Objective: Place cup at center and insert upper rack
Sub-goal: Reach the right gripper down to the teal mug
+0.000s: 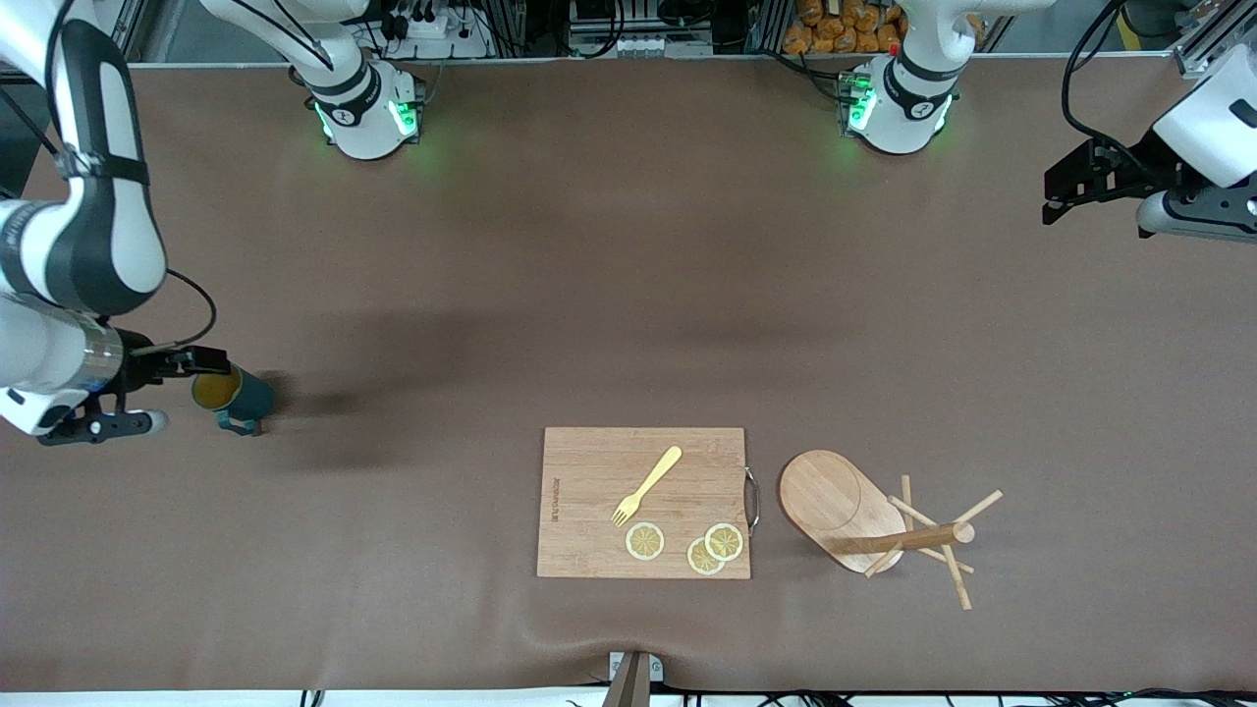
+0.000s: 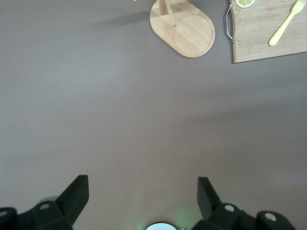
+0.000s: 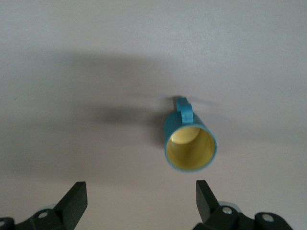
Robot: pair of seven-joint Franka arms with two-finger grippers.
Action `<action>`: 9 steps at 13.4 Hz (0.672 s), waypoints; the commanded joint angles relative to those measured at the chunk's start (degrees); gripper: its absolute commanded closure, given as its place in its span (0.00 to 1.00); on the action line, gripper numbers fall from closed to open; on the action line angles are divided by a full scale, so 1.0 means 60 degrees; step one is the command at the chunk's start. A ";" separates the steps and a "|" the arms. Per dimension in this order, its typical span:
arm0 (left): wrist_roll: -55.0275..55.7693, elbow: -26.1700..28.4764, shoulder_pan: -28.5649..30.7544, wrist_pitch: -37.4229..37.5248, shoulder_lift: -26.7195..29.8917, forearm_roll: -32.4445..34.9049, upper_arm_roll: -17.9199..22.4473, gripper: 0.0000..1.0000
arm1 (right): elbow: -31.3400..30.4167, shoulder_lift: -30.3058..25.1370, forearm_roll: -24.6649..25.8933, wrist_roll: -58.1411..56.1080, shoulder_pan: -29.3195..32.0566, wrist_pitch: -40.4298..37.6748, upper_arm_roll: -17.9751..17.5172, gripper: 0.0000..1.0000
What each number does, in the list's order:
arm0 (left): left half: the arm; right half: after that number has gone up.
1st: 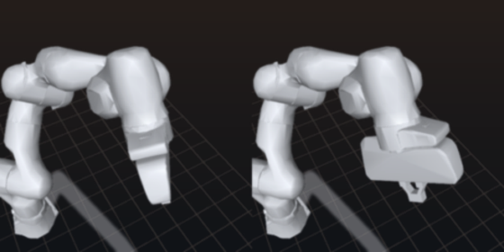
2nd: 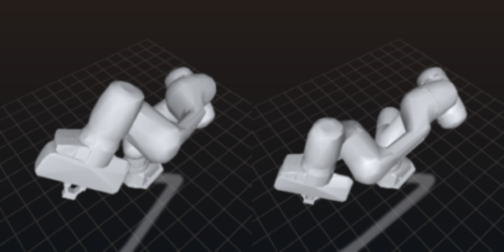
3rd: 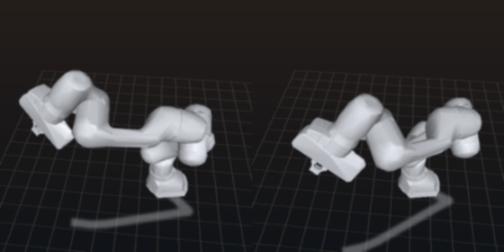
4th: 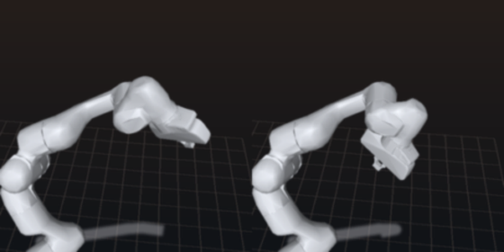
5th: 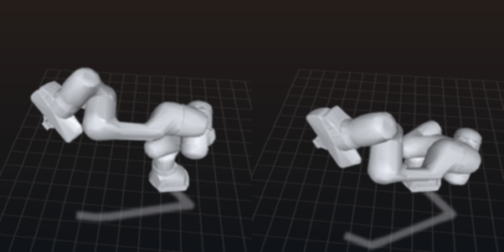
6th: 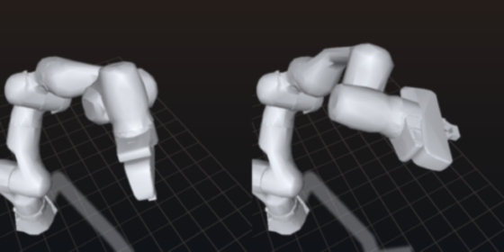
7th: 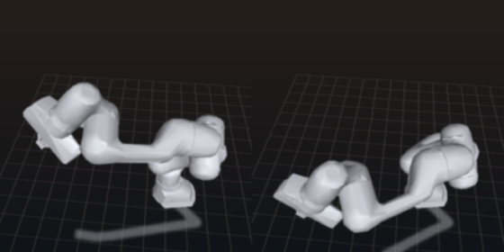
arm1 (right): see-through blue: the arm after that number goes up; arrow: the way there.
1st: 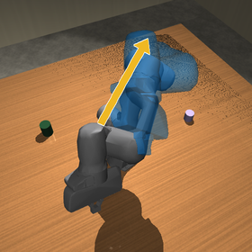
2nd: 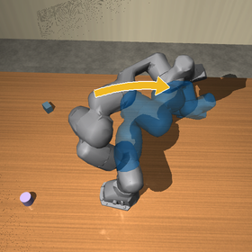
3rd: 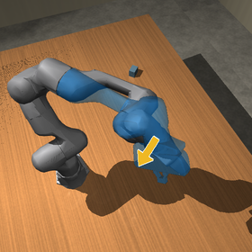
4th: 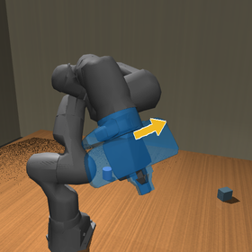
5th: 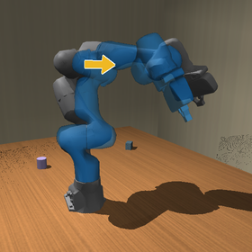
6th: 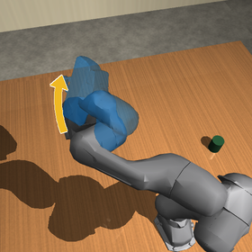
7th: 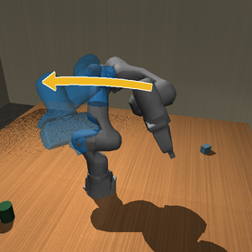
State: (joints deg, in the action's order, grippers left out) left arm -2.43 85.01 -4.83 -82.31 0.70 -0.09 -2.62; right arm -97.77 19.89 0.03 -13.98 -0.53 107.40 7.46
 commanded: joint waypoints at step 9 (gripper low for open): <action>0.0083 -0.0076 0.0101 0.0052 -0.0292 -0.0030 -0.0004 0.00 | -0.2393 0.0010 0.0010 0.0045 0.0322 0.2691 -0.0057 0.15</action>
State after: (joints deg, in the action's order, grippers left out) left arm -2.43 85.05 -4.54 -82.31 -0.69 -0.09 -2.56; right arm -108.74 20.41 0.02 -13.95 0.46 119.74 7.50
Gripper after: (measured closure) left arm 0.000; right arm 0.141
